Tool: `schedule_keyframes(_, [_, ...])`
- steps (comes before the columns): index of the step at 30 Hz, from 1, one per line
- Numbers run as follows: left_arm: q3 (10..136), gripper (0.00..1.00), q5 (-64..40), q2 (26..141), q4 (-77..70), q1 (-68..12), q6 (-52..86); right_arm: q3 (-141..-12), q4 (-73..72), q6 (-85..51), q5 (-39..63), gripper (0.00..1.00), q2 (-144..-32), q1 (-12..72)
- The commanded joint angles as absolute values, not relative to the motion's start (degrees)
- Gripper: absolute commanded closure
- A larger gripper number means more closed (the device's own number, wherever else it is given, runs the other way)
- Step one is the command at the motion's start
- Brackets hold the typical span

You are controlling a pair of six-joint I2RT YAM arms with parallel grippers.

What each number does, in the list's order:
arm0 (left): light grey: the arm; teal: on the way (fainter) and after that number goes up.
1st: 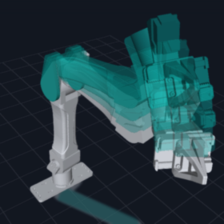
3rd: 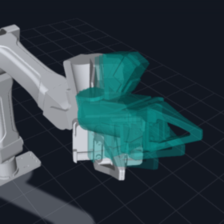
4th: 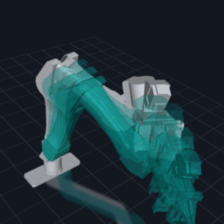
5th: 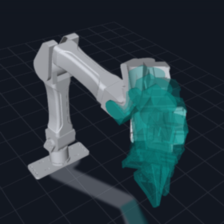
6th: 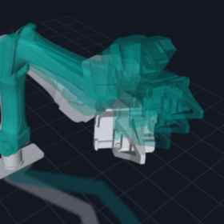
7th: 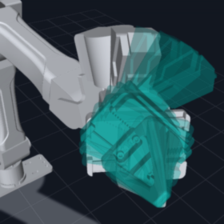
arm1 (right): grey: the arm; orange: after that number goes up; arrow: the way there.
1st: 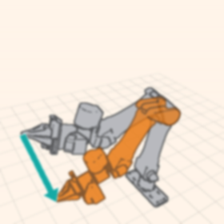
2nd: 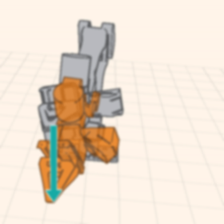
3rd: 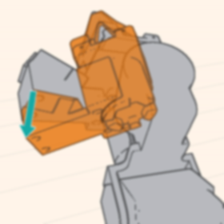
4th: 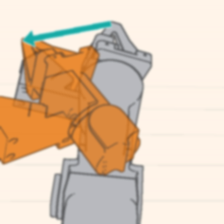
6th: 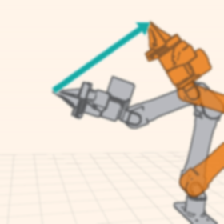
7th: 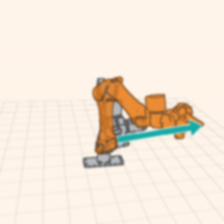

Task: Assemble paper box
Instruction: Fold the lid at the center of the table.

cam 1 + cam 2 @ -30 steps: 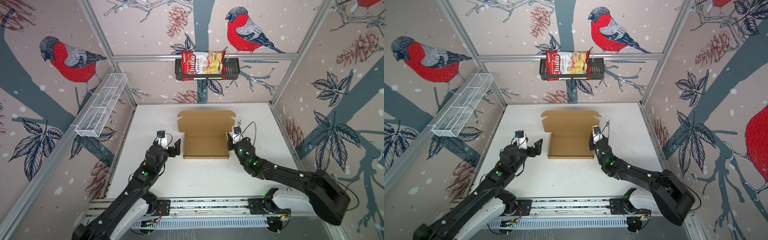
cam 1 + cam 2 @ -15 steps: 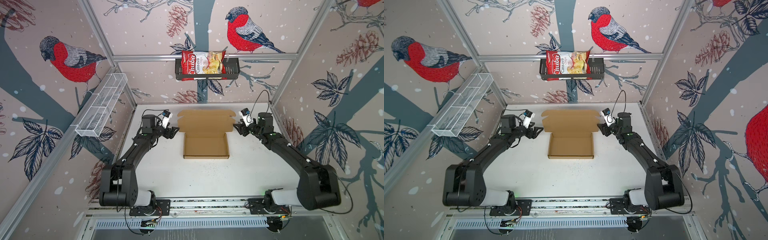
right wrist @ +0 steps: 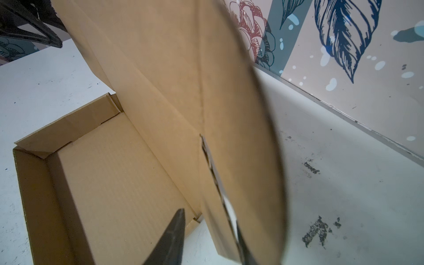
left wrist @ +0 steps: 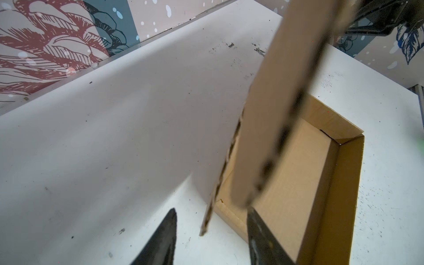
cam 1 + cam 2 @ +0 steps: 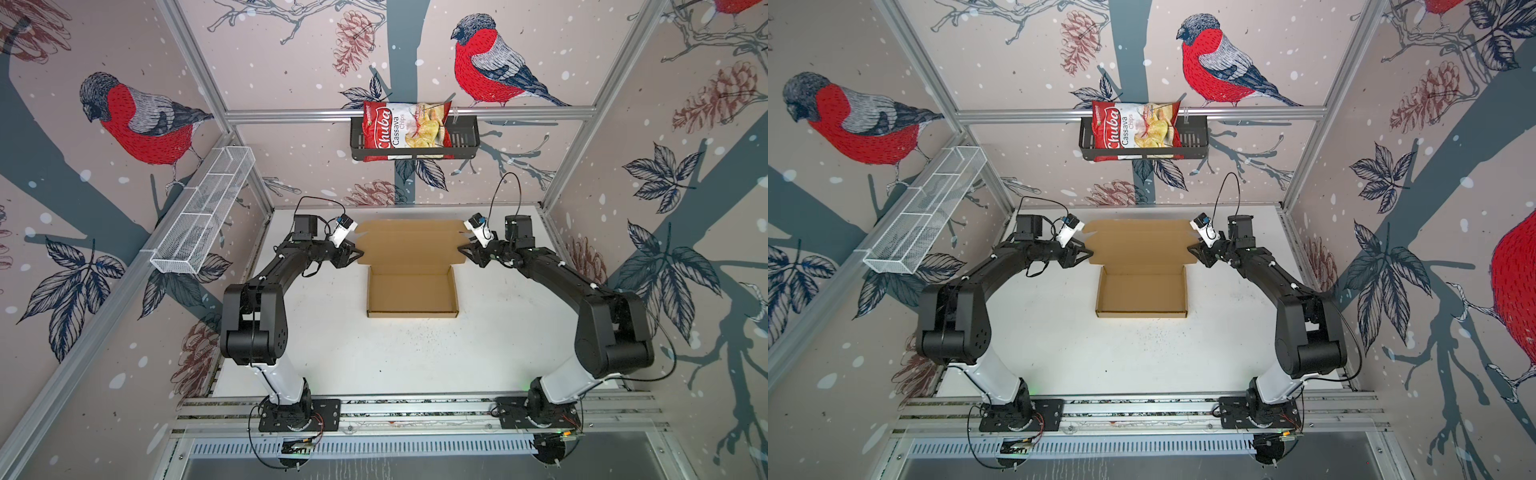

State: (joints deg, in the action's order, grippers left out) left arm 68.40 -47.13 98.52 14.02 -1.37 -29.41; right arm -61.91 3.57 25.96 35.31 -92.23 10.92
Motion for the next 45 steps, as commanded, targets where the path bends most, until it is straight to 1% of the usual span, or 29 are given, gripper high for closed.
schedule_keyframes(1, [68.77, 0.71, -49.1, 98.35, 14.02, -1.51, -30.02, -62.92, 3.51, 26.63, 36.21, 0.72, -92.47, 11.46])
schedule_keyframes(2, [68.53, 0.75, -48.49, 98.05, 13.68, -1.66, -29.56, -62.89, 3.52, 26.16, 35.27, 0.77, -92.3, 11.91])
schedule_keyframes(4, [67.21, 0.8, -47.46, 96.97, 11.41, -2.23, -27.66, -62.14, 2.45, 24.11, 32.23, 0.8, -91.63, 13.2])
schedule_keyframes(6, [65.52, 0.83, -46.49, 96.01, 9.12, -2.99, -25.82, -60.43, -0.04, 21.2, 28.82, 0.85, -90.8, 14.74])
schedule_keyframes(9, [62.44, 0.89, -43.43, 94.02, 4.62, -4.56, -21.76, -57.34, -4.7, 15.63, 20.15, 0.95, -89.4, 17.67])
schedule_keyframes(10, [60.98, 0.92, -41.82, 92.94, 2.56, -5.08, -20.0, -55.92, -6.53, 14.02, 17.36, 0.96, -88.62, 18.61])
schedule_keyframes(14, [53.87, 0.94, -35.45, 87.92, -7.49, -6.86, -12.06, -51.01, -12.91, 9.32, 5.26, 0.96, -85.73, 22.75])
schedule_keyframes(17, [47.22, 0.92, -28.71, 84.01, -16.89, -10.16, -5.21, -47.38, -18.28, 3.76, -3.64, 0.95, -83.93, 26.61])
schedule_keyframes(20, [42.03, 0.91, -21.15, 81.26, -22.98, -14.27, 0.91, -44.48, -22.59, -0.42, -13.96, 0.95, -83.27, 31.93])
schedule_keyframes(22, [38.54, 0.9, -14.2, 79.36, -27.03, -17.21, 5.58, -42.88, -25.2, -2.75, -21.02, 0.95, -83.19, 35.71])
schedule_keyframes(23, [37.15, 0.9, -12.67, 78.76, -28.32, -18.56, 6.68, -42.36, -26.06, -3.97, -23.84, 0.95, -83.21, 37.15])
schedule_keyframes(24, [36.19, 0.9, -8.3, 78.15, -28.63, -20.51, 7.91, -41.86, -26.82, -5.48, -27.76, 0.94, -83.35, 38.91])
schedule_keyframes(27, [32.86, 0.9, -0.9, 77.15, -31.11, -25.48, 8.79, -38.89, -30.7, -7.79, -34.57, 0.95, -84.06, 42.72])
schedule_keyframes(31, [26.52, 0.9, 6.92, 75.51, -38.42, -30.38, 10.81, -33.44, -37.42, -8.26, -39.37, 0.96, -84.34, 46.62])
schedule_keyframes(34, [23.14, 0.9, 10.28, 74.84, -43.1, -33.34, 10.49, -30.5, -40.73, -8.82, -39.64, 0.96, -84.29, 48.14])
schedule_keyframes(39, [19.92, 0.9, 11.86, 74.96, -46.2, -35.75, 10.89, -27.21, -44.11, -10.24, -42.51, 0.96, -84.84, 50.38])
schedule_keyframes(45, [13.33, 0.9, 18.16, 75.7, -54.34, -39.32, 11.49, -22.22, -51.19, -10.27, -45.2, 0.95, -86.95, 52.57])
